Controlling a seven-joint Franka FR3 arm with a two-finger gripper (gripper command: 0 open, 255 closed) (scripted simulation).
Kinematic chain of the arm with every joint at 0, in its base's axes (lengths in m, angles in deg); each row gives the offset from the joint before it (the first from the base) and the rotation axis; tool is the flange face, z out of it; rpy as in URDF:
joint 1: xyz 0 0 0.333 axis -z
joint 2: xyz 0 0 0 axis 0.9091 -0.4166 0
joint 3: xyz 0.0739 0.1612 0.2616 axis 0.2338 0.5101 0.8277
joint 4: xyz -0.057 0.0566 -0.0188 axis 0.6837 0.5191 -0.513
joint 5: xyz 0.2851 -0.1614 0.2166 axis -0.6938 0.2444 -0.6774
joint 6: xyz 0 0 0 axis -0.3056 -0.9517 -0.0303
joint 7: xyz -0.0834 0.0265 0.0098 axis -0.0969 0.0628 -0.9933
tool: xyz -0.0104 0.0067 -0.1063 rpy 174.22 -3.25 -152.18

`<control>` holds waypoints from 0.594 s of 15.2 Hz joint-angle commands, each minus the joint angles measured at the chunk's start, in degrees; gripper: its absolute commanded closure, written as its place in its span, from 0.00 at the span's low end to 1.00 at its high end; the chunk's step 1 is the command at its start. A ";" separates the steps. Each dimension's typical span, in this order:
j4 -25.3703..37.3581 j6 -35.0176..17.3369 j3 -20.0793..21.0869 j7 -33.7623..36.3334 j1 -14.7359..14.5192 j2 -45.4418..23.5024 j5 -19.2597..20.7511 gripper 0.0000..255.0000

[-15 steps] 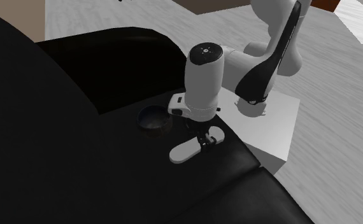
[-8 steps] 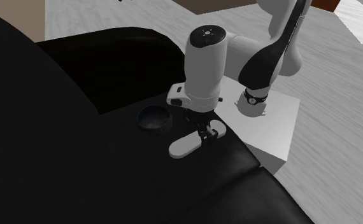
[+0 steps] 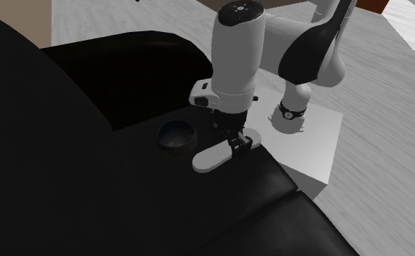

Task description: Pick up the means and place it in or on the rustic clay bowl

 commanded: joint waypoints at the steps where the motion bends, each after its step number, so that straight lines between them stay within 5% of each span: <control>1: 1.09 1.50 0.02 0.07 -0.02 0.41 0.02 1.00; 9: 5.58 5.45 -2.20 -3.93 1.87 -0.19 0.17 1.00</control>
